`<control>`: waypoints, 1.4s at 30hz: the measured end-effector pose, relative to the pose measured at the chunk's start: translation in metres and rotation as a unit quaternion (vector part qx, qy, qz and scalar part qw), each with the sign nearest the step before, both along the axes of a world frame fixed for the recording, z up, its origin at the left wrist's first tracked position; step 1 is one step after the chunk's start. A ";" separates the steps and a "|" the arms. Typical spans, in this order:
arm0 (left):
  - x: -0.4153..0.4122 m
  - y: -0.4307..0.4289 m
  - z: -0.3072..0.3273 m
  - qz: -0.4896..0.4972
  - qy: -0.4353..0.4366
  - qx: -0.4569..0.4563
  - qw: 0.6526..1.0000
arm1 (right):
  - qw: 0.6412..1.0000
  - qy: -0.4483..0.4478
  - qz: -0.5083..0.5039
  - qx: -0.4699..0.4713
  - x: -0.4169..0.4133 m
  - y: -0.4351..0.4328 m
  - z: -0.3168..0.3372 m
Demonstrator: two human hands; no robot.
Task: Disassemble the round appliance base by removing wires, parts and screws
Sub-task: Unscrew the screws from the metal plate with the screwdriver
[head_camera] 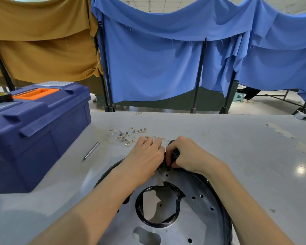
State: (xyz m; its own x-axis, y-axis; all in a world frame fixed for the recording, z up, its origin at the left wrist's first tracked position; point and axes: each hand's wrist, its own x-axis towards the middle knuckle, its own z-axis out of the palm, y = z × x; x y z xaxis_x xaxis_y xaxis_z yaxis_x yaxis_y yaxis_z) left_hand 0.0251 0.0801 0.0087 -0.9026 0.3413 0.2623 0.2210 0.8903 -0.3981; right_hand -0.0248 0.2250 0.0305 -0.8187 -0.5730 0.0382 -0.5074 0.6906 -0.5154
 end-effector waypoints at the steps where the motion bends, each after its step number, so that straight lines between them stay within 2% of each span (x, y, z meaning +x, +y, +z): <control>1: 0.000 0.000 0.000 -0.001 0.003 -0.005 1.000 | 1.000 0.000 0.000 0.001 0.000 0.000 0.000; 28: 0.000 -0.005 0.003 0.009 0.048 0.034 0.998 | 1.000 0.000 0.000 0.004 -0.002 0.001 -0.001; 36: -0.002 -0.008 0.006 0.018 0.070 0.096 0.993 | 1.000 -0.008 0.004 0.003 -0.002 0.002 0.000; 42: -0.004 -0.018 0.011 0.021 0.093 0.187 0.978 | 1.000 -0.015 0.014 0.002 -0.005 0.003 0.000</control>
